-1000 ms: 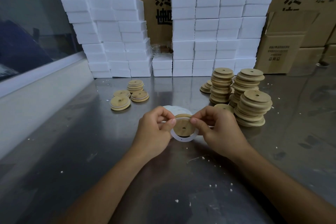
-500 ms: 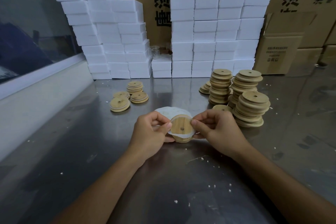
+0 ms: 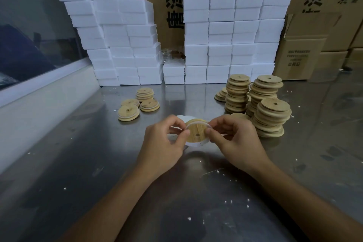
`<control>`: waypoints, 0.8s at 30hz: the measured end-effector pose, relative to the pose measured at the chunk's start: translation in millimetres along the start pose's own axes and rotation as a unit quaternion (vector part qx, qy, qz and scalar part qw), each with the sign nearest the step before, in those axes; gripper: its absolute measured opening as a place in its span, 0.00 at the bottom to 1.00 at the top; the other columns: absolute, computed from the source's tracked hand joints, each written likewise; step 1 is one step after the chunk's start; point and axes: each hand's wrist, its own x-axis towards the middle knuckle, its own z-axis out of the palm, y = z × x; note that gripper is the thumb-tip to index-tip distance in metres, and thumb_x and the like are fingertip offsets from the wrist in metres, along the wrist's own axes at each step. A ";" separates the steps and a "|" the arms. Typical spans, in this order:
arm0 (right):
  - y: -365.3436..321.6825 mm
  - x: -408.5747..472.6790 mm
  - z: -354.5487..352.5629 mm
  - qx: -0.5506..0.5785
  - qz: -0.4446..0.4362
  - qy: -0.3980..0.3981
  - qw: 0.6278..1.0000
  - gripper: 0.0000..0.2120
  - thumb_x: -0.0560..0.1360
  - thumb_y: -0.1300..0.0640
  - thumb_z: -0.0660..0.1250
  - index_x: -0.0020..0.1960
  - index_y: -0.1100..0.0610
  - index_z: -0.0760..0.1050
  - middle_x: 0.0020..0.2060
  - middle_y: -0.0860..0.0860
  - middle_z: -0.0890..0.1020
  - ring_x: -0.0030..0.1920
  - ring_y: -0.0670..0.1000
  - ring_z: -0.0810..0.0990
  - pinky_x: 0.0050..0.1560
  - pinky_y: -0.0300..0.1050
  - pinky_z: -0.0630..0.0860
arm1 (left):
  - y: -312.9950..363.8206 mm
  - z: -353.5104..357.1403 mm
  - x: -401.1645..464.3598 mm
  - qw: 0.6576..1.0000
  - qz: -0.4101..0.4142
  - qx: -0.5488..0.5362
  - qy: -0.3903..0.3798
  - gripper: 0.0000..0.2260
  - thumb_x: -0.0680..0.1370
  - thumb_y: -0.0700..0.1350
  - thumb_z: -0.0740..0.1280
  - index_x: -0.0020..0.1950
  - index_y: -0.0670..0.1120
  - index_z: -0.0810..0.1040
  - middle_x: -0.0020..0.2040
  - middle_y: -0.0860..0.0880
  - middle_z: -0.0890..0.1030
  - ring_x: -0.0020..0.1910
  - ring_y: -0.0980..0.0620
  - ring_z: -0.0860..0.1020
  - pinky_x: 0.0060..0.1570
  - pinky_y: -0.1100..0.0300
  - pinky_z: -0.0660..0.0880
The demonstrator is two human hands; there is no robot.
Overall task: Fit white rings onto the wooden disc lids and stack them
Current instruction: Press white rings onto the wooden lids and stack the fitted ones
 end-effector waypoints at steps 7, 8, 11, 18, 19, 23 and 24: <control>-7.8 -5.1 4.6 -0.071 -0.097 -0.018 0.993 0.05 0.75 0.62 0.72 0.49 0.55 0.83 0.42 0.43 0.85 0.47 0.43 0.83 0.46 0.36 0.81 | 1.1 7.0 -3.0 0.998 -0.003 -0.057 -0.029 0.09 0.75 0.38 0.71 0.43 0.53 0.78 0.41 0.56 0.82 0.44 0.56 0.83 0.42 0.52 0.82; -7.5 -5.0 4.7 -0.073 -0.094 -0.018 0.993 0.04 0.76 0.61 0.72 0.50 0.55 0.83 0.42 0.43 0.85 0.47 0.43 0.83 0.46 0.36 0.81 | -0.3 7.4 -3.0 0.998 -0.012 -0.059 -0.027 0.09 0.75 0.38 0.72 0.43 0.52 0.78 0.41 0.56 0.82 0.45 0.55 0.83 0.41 0.49 0.82; -4.4 -3.7 4.4 -0.071 -0.064 -0.015 0.995 0.03 0.75 0.57 0.73 0.49 0.54 0.82 0.43 0.42 0.85 0.47 0.41 0.83 0.45 0.37 0.81 | -3.0 7.4 -2.6 0.999 -0.029 -0.043 -0.012 0.10 0.74 0.39 0.72 0.42 0.54 0.78 0.42 0.59 0.82 0.45 0.58 0.82 0.40 0.47 0.82; 2.4 1.0 2.1 -0.012 0.002 -0.018 1.000 0.03 0.73 0.60 0.76 0.45 0.53 0.84 0.39 0.46 0.87 0.41 0.44 0.86 0.45 0.41 0.83 | -3.1 6.8 -1.1 0.998 -0.045 -0.049 -0.003 0.11 0.73 0.36 0.73 0.39 0.52 0.78 0.41 0.60 0.82 0.43 0.59 0.82 0.40 0.45 0.82; 3.3 2.3 1.1 0.010 0.019 -0.020 1.000 0.03 0.72 0.62 0.76 0.44 0.55 0.85 0.38 0.48 0.87 0.40 0.47 0.86 0.45 0.44 0.83 | -3.1 6.1 -0.6 0.998 -0.048 -0.050 -0.001 0.12 0.73 0.36 0.73 0.37 0.52 0.78 0.42 0.60 0.82 0.43 0.59 0.81 0.41 0.45 0.82; 7.3 6.1 -3.0 0.043 0.046 -0.036 0.997 0.02 0.72 0.65 0.76 0.44 0.60 0.85 0.37 0.52 0.87 0.39 0.50 0.86 0.46 0.45 0.83 | -1.5 4.4 0.3 0.997 -0.061 -0.053 -0.004 0.13 0.72 0.35 0.73 0.36 0.53 0.78 0.42 0.61 0.82 0.42 0.60 0.81 0.45 0.45 0.81; 7.8 6.7 -3.8 0.043 0.047 -0.040 0.997 0.02 0.71 0.65 0.76 0.44 0.61 0.85 0.37 0.52 0.87 0.39 0.50 0.86 0.46 0.44 0.83 | -1.3 4.5 0.5 0.996 -0.067 -0.059 -0.006 0.13 0.72 0.35 0.73 0.37 0.52 0.78 0.42 0.60 0.83 0.43 0.60 0.81 0.45 0.45 0.82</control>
